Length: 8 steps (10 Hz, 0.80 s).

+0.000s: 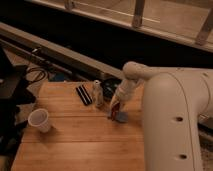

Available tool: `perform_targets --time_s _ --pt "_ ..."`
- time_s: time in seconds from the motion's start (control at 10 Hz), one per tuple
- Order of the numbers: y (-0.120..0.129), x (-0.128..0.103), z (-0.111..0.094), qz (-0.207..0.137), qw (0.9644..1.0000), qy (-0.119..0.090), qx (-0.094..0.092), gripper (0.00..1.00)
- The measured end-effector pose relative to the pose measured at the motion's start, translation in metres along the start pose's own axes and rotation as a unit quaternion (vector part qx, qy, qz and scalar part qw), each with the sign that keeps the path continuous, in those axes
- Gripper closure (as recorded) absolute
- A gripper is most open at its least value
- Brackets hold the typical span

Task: Place the pepper on the white sponge

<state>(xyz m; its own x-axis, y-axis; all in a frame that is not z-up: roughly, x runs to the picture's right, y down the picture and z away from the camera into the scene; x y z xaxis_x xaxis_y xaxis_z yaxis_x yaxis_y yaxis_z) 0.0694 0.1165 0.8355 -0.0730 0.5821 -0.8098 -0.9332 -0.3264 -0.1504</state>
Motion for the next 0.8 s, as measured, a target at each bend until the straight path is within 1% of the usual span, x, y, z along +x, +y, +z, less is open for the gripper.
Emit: perform_targets --time_s 0.1,0.2,0.5,0.7,0.8 --pt "-0.002 -0.002 0.003 0.002 1.0000 -0.001 -0.001 0.24" --pt "-0.006 -0.004 0.005 0.005 1.0000 -0.003 0.004 0.20" --pt "-0.015 -0.010 0.008 0.013 0.9998 -0.011 0.014 0.20" --pt "-0.020 -0.010 0.002 0.017 0.9995 -0.018 0.019 0.20" --pt "-0.020 -0.009 -0.001 0.016 0.9993 -0.025 0.022 0.20"
